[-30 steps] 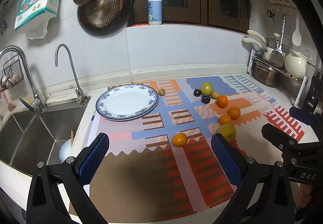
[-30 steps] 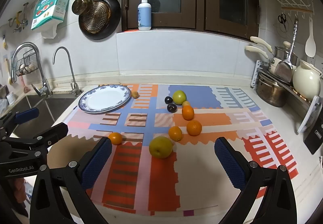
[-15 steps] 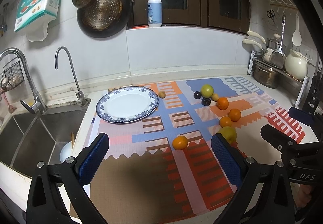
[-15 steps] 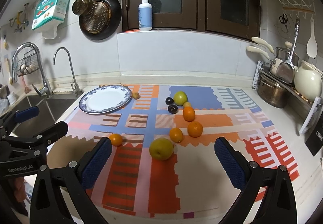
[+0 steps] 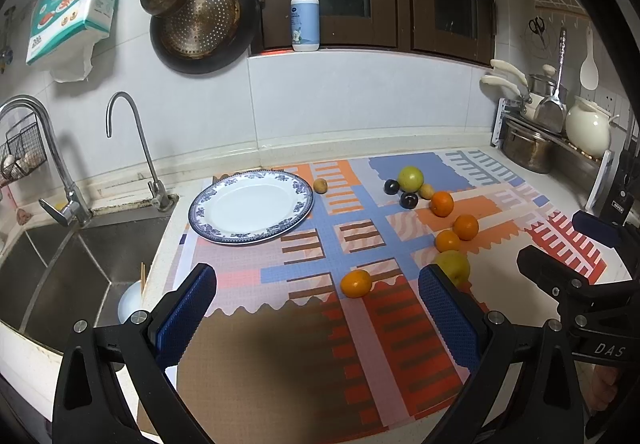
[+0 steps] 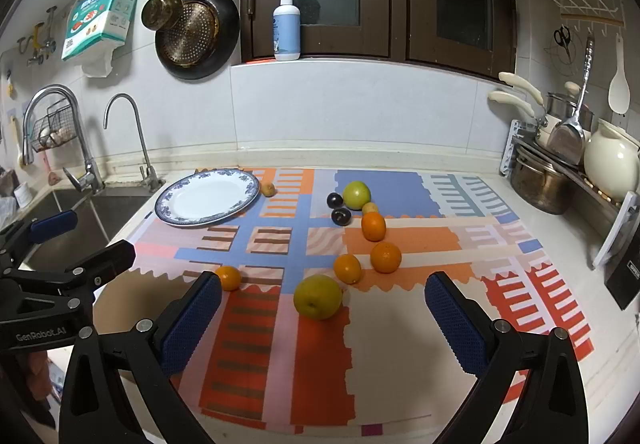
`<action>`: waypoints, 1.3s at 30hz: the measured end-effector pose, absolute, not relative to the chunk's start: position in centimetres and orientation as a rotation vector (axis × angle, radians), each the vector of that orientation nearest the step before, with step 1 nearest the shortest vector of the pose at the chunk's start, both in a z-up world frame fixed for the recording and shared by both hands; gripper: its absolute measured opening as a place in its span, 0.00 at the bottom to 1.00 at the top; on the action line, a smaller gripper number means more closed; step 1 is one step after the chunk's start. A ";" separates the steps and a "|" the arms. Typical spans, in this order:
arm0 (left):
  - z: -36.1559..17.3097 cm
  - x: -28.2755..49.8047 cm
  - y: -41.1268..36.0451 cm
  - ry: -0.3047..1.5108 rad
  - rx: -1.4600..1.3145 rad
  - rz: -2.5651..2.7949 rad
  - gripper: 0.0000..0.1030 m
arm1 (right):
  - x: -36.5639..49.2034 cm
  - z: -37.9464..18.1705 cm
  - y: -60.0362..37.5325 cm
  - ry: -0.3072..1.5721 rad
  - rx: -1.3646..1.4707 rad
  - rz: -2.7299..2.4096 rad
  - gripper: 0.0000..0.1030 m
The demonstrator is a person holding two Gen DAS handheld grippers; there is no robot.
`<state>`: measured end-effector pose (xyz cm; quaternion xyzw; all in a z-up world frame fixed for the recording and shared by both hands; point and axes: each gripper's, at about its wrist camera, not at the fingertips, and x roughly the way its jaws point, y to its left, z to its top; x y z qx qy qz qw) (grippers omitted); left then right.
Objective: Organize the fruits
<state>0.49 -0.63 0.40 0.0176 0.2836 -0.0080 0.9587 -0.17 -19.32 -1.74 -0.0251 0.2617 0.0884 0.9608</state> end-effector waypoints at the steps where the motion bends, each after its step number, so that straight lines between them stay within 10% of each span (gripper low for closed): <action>1: 0.3 0.5 -0.6 0.576 0.036 -0.018 1.00 | -0.1 -1.7 -19.2 0.531 -0.051 0.179 0.99; 39: -2.1 4.5 -1.1 0.633 0.081 -0.076 0.98 | 4.4 -4.9 -18.8 0.655 -0.030 0.219 0.99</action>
